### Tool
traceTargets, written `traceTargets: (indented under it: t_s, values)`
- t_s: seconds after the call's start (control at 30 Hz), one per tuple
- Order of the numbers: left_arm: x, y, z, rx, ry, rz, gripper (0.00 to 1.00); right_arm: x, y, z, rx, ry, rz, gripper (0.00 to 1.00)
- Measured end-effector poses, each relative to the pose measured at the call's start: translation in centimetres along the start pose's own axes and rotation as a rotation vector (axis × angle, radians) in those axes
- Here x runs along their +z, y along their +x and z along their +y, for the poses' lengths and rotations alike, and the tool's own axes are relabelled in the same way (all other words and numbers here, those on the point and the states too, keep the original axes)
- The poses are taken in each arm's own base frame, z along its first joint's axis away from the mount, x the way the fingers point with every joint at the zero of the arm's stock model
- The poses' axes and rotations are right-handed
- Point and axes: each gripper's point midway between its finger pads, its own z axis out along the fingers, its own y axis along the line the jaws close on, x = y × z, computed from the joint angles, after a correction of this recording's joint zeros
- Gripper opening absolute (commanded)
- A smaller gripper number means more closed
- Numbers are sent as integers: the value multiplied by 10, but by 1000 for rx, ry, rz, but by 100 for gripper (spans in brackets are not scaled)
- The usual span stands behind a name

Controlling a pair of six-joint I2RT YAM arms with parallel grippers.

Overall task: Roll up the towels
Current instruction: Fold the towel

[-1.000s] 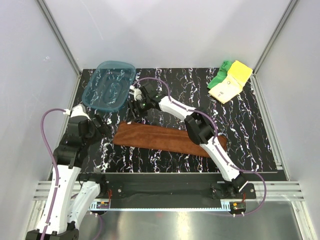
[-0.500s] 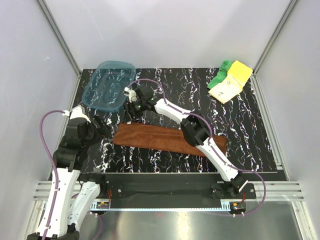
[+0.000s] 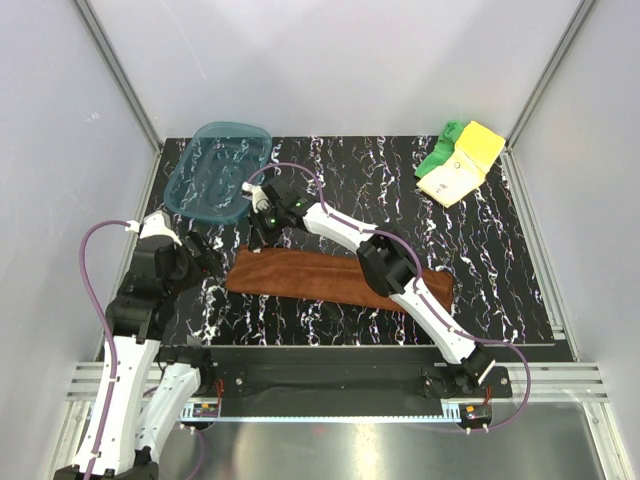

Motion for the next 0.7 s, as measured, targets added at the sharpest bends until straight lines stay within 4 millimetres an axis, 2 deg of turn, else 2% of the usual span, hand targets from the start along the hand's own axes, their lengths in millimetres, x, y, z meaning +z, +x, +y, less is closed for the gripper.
traceTargets:
  t_s: [0.07, 0.33, 0.47, 0.6, 0.7]
  values:
    - [0, 0, 0, 0, 1, 0, 90, 1, 2, -3, 9, 13, 5, 0]
    - [0, -2, -1, 2, 5, -10, 89, 2, 3, -5, 15, 20, -10, 0]
    - [0, -3, -2, 2, 7, -12, 89, -6, 4, -10, 35, 48, -28, 0]
    - [0, -3, -2, 1, 7, -12, 89, -24, 2, -33, 102, 82, -43, 0]
    - [-1, -3, -2, 1, 10, -17, 89, -51, -8, -72, 173, 149, -82, 0]
